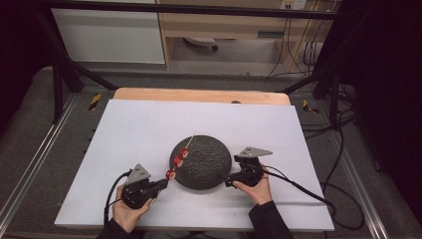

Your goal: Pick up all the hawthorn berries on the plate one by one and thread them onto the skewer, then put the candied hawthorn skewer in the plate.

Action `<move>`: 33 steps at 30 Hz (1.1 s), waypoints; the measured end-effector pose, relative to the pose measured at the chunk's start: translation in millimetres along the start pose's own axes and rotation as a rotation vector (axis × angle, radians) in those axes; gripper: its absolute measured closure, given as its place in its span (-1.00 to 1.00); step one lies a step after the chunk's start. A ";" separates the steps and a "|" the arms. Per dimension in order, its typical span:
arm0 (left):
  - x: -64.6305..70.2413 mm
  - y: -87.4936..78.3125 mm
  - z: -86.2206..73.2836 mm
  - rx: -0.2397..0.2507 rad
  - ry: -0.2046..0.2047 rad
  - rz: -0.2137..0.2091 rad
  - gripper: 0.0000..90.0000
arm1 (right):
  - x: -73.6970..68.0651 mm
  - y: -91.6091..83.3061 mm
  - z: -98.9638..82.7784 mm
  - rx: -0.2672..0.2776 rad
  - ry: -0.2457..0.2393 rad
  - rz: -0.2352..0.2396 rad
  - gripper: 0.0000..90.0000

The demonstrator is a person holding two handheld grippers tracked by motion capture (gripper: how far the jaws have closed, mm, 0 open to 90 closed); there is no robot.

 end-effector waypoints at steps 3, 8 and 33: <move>1.4 1.8 3.4 -0.016 0.003 -0.006 0.97 | 7.0 -8.0 -9.4 -0.010 -0.005 -0.008 -0.98; 3.2 4.6 15.4 -0.049 0.021 -0.003 0.97 | 16.0 -19.5 -21.9 -0.027 -0.004 -0.020 -0.99; 1.8 42.4 71.5 -0.226 0.061 0.044 0.97 | 40.5 -57.8 -59.5 -0.065 0.026 -0.073 -0.99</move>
Point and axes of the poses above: each handheld gripper's, and its own axes: y roughly forward along the jaws, z roughly out of its top, x roughly to its right, the point moved 3 cm from there along y, roughly forward along the jaws, and after that the axes turned 7 degrees about -y, right-handed, at the moved point
